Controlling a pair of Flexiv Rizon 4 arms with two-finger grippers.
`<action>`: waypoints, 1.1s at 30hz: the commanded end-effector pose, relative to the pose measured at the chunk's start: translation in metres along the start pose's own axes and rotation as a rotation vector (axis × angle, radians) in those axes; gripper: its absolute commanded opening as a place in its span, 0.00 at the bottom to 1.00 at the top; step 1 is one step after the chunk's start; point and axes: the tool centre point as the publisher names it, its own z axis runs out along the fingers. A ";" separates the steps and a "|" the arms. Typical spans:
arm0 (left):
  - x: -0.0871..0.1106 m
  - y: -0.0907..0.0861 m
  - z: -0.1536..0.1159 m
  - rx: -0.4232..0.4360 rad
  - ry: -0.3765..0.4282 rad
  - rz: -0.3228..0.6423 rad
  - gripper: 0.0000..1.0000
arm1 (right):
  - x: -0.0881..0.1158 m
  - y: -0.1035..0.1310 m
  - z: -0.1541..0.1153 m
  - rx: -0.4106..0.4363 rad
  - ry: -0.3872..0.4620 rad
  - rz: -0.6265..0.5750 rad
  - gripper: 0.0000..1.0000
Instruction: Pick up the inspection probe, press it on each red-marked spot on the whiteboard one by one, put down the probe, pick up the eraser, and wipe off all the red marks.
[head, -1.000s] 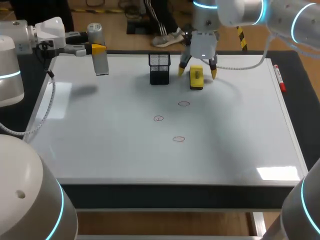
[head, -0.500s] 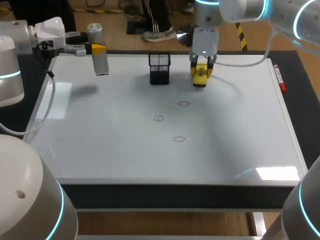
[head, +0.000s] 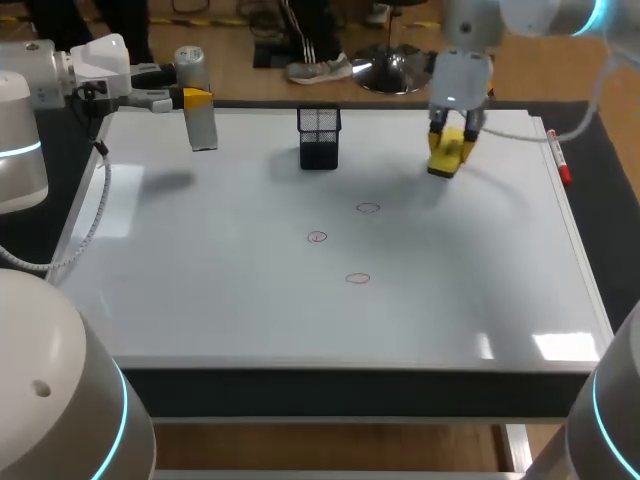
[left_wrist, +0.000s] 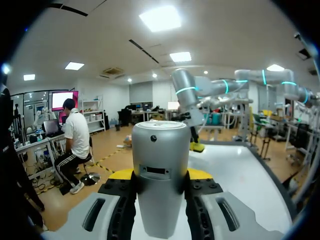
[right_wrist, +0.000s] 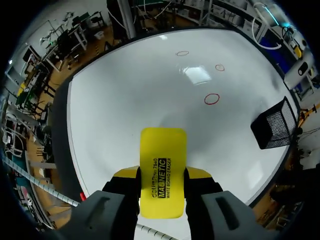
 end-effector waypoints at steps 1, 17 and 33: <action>0.000 -0.001 0.000 0.001 0.000 0.001 0.00 | 0.048 0.011 -0.002 0.095 -0.060 0.020 0.00; 0.000 -0.001 0.000 0.001 0.000 0.001 0.00 | 0.109 0.018 0.009 0.072 -0.079 0.087 0.00; 0.000 -0.001 0.000 0.001 0.000 0.001 0.00 | 0.109 0.018 0.009 0.072 -0.079 0.087 0.00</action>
